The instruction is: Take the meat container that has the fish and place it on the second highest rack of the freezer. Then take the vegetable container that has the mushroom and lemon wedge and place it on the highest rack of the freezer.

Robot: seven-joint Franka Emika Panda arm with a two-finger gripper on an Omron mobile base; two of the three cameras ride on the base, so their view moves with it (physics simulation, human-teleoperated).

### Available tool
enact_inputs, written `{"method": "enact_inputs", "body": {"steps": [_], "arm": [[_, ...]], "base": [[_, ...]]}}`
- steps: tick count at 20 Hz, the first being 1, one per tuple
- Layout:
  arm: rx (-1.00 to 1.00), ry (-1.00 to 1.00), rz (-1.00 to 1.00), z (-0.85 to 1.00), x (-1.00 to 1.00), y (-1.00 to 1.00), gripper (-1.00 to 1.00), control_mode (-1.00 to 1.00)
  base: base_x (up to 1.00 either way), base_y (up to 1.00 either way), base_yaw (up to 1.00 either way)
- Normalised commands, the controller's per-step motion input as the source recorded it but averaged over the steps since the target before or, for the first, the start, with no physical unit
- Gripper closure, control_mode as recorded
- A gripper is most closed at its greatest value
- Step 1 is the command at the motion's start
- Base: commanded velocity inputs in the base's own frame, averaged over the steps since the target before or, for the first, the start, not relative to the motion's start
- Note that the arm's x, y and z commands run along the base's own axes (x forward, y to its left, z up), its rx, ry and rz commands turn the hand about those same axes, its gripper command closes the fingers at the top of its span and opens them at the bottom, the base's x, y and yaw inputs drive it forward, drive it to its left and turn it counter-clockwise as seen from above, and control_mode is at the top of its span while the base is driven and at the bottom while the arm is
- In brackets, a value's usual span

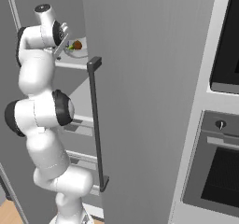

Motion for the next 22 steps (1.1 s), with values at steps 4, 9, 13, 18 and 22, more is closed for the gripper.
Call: {"method": "enact_inputs", "body": {"steps": [4, 9, 13, 18, 22], "arm": [[0.0, -0.21, 0.0, -0.38, -1.0, 0.02, -1.0, -1.0], [0.0, -0.17, 0.13, -0.15, -1.0, -0.04, -1.0, -1.0], [-0.22, -0.17, 0.58, 0.47, -0.85, -0.09, -1.0, -1.0], [-0.26, -0.1, 0.72, 0.45, -0.59, -0.19, -1.0, -1.0], [-0.29, 0.03, 0.75, 0.1, -0.85, -0.36, -1.0, -1.0]], "base": [[0.0, 0.0, 0.0], [0.0, 0.0, 0.0], [0.0, 0.0, 0.0], [0.0, 0.0, 0.0], [0.0, 0.0, 0.0]]}}
